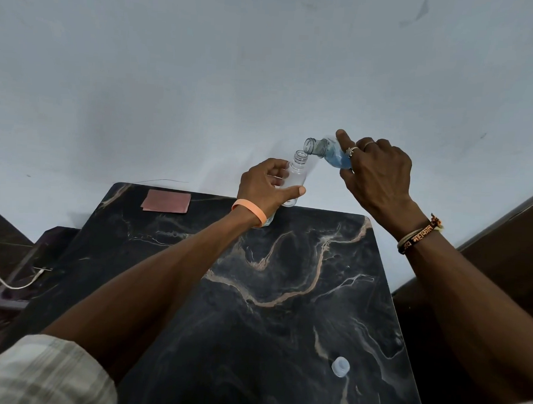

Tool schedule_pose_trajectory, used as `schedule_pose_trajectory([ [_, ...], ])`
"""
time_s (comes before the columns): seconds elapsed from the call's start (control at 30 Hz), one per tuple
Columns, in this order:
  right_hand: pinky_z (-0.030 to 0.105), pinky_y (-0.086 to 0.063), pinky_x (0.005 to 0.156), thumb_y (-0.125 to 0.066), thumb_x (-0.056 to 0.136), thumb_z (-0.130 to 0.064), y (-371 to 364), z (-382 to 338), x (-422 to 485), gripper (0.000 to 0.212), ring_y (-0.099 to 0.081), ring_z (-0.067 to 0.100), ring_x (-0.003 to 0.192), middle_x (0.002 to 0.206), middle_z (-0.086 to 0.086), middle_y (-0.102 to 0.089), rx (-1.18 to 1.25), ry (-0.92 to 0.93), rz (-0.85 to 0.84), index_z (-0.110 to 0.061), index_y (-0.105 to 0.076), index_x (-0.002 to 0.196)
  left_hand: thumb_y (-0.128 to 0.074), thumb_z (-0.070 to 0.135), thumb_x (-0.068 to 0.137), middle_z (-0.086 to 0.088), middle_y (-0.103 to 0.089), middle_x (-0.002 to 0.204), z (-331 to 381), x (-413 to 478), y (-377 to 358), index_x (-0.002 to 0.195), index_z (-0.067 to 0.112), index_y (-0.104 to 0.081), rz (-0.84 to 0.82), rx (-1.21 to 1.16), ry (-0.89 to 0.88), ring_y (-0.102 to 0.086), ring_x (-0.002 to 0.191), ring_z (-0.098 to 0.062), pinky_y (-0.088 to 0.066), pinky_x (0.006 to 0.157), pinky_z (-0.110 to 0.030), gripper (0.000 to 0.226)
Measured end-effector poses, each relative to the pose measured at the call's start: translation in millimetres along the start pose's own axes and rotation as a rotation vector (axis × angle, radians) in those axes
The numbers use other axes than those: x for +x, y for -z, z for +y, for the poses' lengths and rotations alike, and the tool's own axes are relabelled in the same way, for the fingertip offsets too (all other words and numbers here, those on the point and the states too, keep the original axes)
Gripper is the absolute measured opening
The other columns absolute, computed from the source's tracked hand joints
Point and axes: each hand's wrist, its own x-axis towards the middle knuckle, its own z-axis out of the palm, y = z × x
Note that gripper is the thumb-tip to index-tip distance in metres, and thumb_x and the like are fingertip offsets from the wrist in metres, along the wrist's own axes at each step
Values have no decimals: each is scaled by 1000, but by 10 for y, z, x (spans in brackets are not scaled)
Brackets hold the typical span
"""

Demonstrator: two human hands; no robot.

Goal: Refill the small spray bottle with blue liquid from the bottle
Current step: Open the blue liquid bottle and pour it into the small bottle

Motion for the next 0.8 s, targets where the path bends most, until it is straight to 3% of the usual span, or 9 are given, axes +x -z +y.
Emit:
schedule_pose_trajectory([
  [0.23,35,-36,62,-64,89,-21,17,-8,-14,62,-59,37,83,105,17,-67,-19,25,-6,-19,-44,147,-86,43,63,3,-70,109,-3,-36,19,116,23,-62,8,-3,3,-67,91,-13,-57,81,-27,61],
  [0.8,36,-41,63,-65,88,-16,66,-51,-5,58,-61,39,80,103,18,-69,-41,52,20,-16,-50,144,-86,39,65,-2,-69,114,28,-66,97,120,19,-62,7,0,14,-67,95,-17,-57,86,-36,64],
])
